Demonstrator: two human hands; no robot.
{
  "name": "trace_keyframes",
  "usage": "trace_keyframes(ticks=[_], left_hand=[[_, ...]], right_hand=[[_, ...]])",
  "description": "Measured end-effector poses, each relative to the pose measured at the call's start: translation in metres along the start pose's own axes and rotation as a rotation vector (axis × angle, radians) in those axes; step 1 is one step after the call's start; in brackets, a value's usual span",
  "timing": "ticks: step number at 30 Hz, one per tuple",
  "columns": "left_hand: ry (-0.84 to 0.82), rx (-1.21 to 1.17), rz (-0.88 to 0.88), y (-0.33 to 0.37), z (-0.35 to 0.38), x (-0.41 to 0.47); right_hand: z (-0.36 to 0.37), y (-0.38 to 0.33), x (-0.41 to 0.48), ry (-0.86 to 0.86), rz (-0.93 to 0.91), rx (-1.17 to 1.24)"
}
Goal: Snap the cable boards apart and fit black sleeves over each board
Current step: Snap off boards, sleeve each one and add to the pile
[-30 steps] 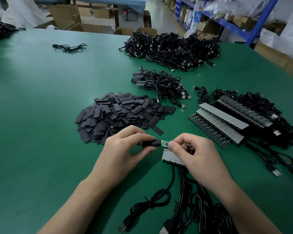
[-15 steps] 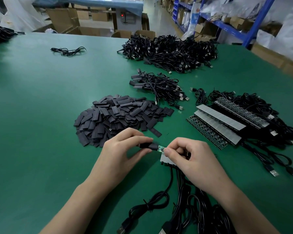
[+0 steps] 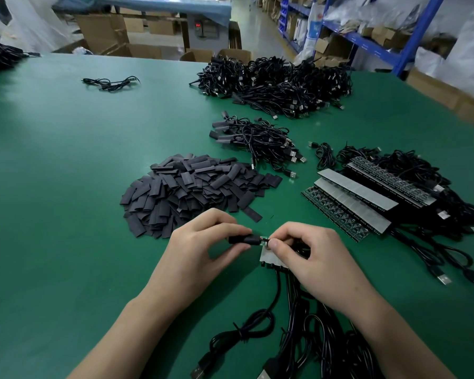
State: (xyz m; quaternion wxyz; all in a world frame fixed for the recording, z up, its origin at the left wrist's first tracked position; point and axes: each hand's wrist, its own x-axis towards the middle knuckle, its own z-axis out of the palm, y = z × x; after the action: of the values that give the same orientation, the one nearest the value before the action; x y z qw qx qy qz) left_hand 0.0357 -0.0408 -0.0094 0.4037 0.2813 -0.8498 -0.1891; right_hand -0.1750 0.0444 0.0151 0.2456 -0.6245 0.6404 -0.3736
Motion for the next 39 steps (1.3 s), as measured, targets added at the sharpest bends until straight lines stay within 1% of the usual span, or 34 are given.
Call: trace_keyframes(ticks=[6, 11, 16, 19, 23, 28, 30, 31, 32, 33, 35, 36, 37, 39], left_hand=[[-0.017, 0.008, 0.073, 0.002, 0.002, -0.001], [0.027, 0.042, 0.080, 0.006, 0.002, 0.000], [0.198, 0.016, -0.060, 0.013, 0.000, 0.002], [0.238, 0.013, -0.098, 0.015, 0.000, 0.002], [0.241, 0.036, -0.062, 0.014, 0.004, 0.001], [0.253, 0.165, 0.025, 0.011, 0.006, 0.001], [0.254, 0.180, 0.045, 0.011, 0.006, 0.001], [0.253, 0.143, 0.019, 0.013, 0.006, 0.001], [0.251, 0.062, -0.045, 0.015, 0.006, 0.001], [0.245, -0.063, -0.146, 0.017, 0.006, 0.001], [0.205, -0.385, -0.394, 0.021, 0.007, 0.002], [0.187, -0.531, -0.485, 0.022, 0.008, 0.003], [0.193, -0.630, -0.539, 0.022, 0.007, 0.004], [0.226, -0.754, -0.594, 0.020, 0.006, 0.006]], right_hand=[[0.001, -0.004, -0.001, -0.050, 0.027, 0.044], [-0.001, -0.006, 0.000, -0.044, 0.062, 0.088], [-0.001, -0.009, 0.001, -0.053, 0.076, 0.148], [-0.001, -0.010, 0.001, -0.051, 0.074, 0.173], [0.001, -0.008, 0.001, -0.020, 0.086, 0.162], [0.002, -0.004, 0.002, 0.030, 0.105, 0.146], [0.003, -0.003, 0.002, 0.044, 0.103, 0.128], [0.003, -0.003, 0.002, 0.050, 0.094, 0.112], [0.004, -0.003, 0.002, 0.053, 0.082, 0.096], [0.005, -0.003, 0.002, 0.050, 0.070, 0.084], [0.006, -0.003, 0.001, 0.027, 0.044, 0.081], [0.005, -0.003, 0.000, 0.015, 0.033, 0.067], [0.004, -0.002, 0.000, 0.007, 0.025, 0.035], [-0.002, 0.002, 0.002, 0.010, 0.013, -0.051]])
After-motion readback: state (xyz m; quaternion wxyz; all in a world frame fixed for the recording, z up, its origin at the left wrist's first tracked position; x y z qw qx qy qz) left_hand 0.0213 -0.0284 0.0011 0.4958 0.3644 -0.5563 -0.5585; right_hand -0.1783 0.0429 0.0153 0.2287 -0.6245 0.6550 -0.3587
